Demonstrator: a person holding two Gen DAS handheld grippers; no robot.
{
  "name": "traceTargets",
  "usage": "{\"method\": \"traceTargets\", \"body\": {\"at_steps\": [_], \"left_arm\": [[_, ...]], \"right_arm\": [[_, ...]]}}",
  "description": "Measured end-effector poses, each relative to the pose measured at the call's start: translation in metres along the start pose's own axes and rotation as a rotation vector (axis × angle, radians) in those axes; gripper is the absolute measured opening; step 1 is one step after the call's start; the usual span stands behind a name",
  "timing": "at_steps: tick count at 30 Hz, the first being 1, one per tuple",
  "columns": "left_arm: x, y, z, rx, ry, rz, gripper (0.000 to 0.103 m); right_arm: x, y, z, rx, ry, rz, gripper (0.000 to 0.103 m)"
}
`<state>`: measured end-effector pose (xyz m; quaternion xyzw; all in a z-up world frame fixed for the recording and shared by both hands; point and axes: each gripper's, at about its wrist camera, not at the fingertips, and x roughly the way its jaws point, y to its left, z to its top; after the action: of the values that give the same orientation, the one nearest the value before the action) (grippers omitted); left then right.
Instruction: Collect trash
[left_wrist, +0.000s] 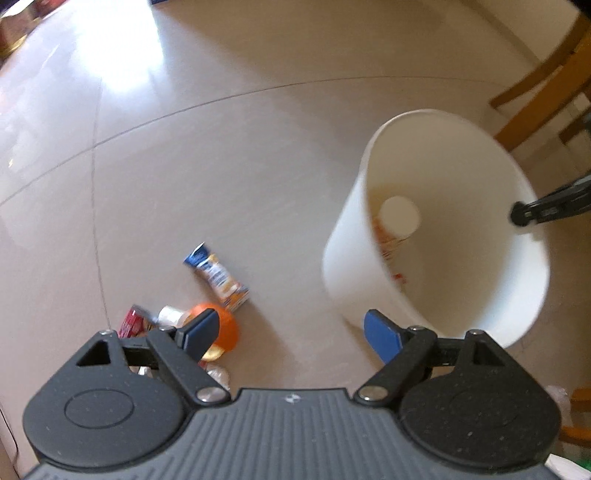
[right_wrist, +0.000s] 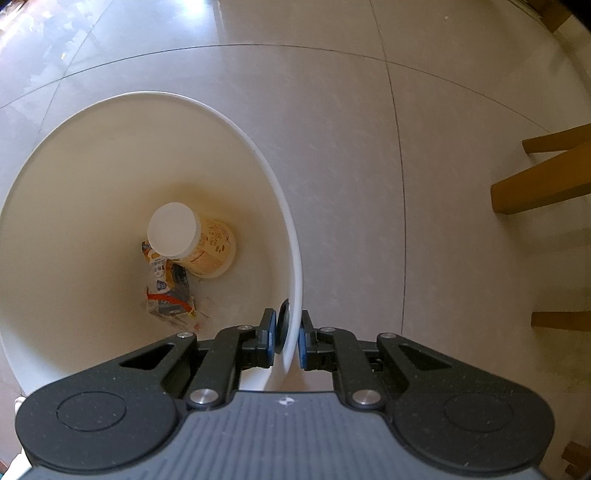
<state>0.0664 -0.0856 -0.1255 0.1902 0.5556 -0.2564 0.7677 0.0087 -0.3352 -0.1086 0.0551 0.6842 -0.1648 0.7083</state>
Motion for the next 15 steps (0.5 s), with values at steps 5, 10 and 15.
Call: {"method": "traceTargets", "body": {"at_steps": [5, 10, 15], "left_arm": [[0.026, 0.021, -0.027, -0.058, -0.014, 0.060, 0.085], [0.063, 0.045, -0.045, -0.064, -0.031, 0.115, 0.085], [0.110, 0.054, -0.050, -0.050, -0.012, 0.158, 0.085]], "right_arm": [[0.001, 0.001, -0.001, 0.000, -0.004, -0.007, 0.014], [0.001, 0.002, -0.001, -0.002, -0.005, -0.008, 0.014], [0.001, 0.003, -0.002, -0.003, -0.010, -0.015, 0.014]]}}
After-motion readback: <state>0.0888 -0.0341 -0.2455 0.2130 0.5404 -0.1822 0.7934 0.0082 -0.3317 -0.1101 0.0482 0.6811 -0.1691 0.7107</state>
